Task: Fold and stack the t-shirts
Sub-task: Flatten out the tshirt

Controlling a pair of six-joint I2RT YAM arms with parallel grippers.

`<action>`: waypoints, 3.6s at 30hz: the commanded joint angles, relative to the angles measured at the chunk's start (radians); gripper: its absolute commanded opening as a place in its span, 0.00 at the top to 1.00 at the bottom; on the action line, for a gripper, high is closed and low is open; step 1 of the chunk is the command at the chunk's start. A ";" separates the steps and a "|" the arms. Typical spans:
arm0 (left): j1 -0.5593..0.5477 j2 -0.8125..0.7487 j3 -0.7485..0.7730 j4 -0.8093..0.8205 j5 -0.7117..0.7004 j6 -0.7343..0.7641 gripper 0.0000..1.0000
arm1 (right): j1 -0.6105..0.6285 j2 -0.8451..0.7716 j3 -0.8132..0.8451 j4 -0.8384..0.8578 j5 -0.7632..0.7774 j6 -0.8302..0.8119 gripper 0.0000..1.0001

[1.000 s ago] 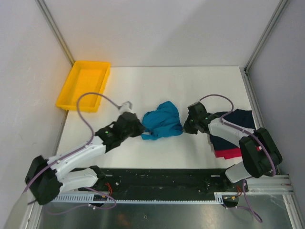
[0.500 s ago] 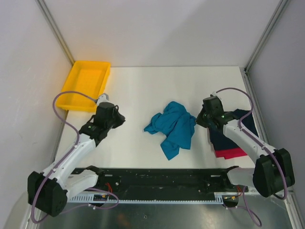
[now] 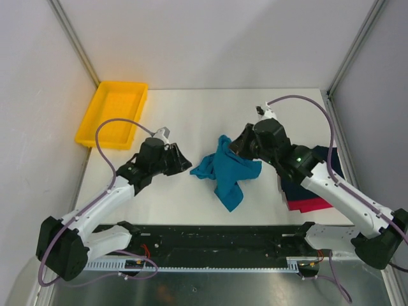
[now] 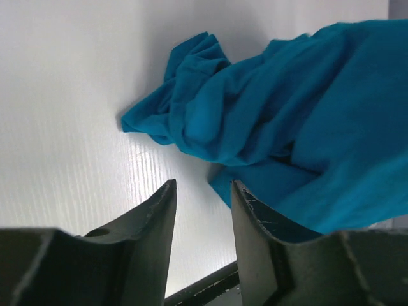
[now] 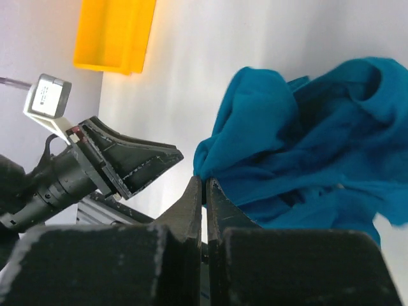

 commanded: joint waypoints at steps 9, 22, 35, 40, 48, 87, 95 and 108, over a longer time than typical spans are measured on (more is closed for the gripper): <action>-0.026 -0.047 -0.066 0.041 0.095 -0.005 0.45 | 0.024 0.348 0.021 0.103 -0.039 0.021 1.00; -0.183 0.080 -0.051 0.053 0.090 0.024 0.42 | -0.016 0.189 -0.025 -0.074 0.050 0.002 0.38; -0.318 0.292 0.026 0.091 0.048 -0.002 0.37 | 0.187 -0.079 -0.397 -0.090 0.100 0.114 0.40; -0.358 0.355 0.062 0.099 0.032 -0.018 0.37 | 0.263 0.005 -0.423 -0.064 0.146 0.116 0.37; -0.370 0.403 0.081 0.097 -0.086 -0.062 0.53 | 0.262 0.128 -0.428 -0.020 0.187 0.116 0.47; 0.431 0.545 1.304 -0.083 -0.168 0.112 1.00 | -0.490 0.302 0.752 0.089 0.232 -0.489 1.00; 0.493 0.321 0.855 -0.085 -0.142 0.075 1.00 | -0.447 -0.030 0.276 -0.040 0.188 -0.352 1.00; 0.542 0.108 0.094 -0.127 -0.135 0.012 0.74 | -0.037 0.032 -0.218 -0.102 -0.011 -0.111 0.62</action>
